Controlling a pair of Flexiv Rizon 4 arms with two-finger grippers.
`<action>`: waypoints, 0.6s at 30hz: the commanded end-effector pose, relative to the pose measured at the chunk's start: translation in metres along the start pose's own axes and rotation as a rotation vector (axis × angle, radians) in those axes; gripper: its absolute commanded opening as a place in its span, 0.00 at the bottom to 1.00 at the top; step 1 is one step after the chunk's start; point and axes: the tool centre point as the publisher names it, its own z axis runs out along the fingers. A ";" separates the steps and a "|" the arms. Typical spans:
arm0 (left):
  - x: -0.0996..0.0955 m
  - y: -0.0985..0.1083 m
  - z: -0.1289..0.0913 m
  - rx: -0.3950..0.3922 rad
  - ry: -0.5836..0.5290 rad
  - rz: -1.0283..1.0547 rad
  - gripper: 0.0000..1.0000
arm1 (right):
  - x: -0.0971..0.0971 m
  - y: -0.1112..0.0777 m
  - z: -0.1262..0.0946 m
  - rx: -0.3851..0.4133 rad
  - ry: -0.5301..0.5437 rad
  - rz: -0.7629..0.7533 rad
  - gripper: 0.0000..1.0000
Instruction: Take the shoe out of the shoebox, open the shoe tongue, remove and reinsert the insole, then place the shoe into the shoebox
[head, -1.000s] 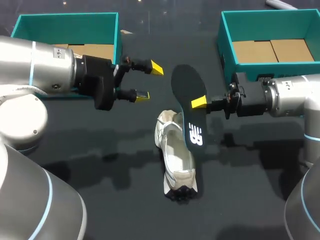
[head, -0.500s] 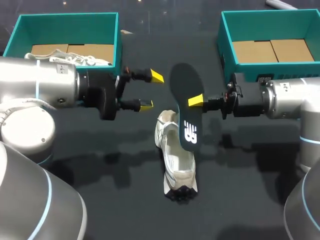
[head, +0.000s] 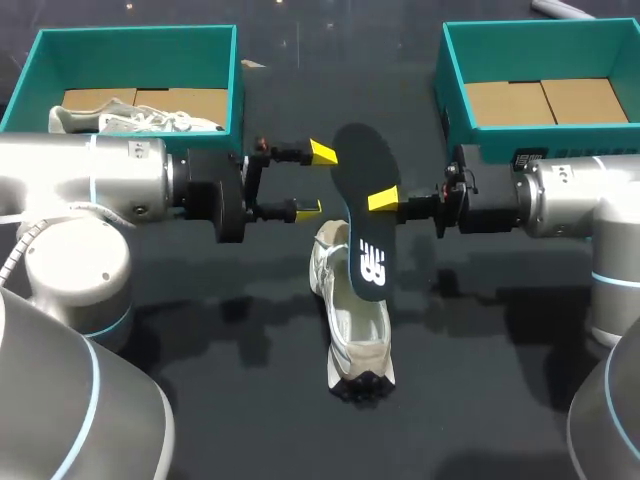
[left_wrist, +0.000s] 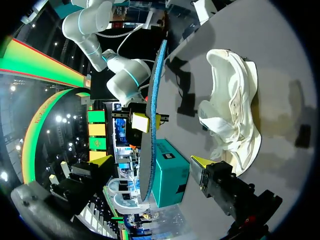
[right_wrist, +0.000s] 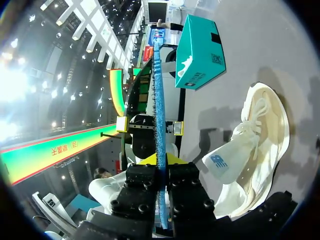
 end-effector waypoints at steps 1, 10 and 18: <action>0.003 -0.002 0.011 -0.002 0.000 -0.024 1.00 | -0.002 0.000 0.005 0.003 0.005 0.008 0.00; 0.003 -0.005 0.027 0.002 -0.017 -0.050 0.86 | 0.002 -0.002 0.016 0.005 0.003 -0.004 0.00; 0.007 -0.008 0.037 0.001 -0.022 -0.061 0.55 | 0.003 -0.002 0.024 0.000 0.009 -0.016 0.00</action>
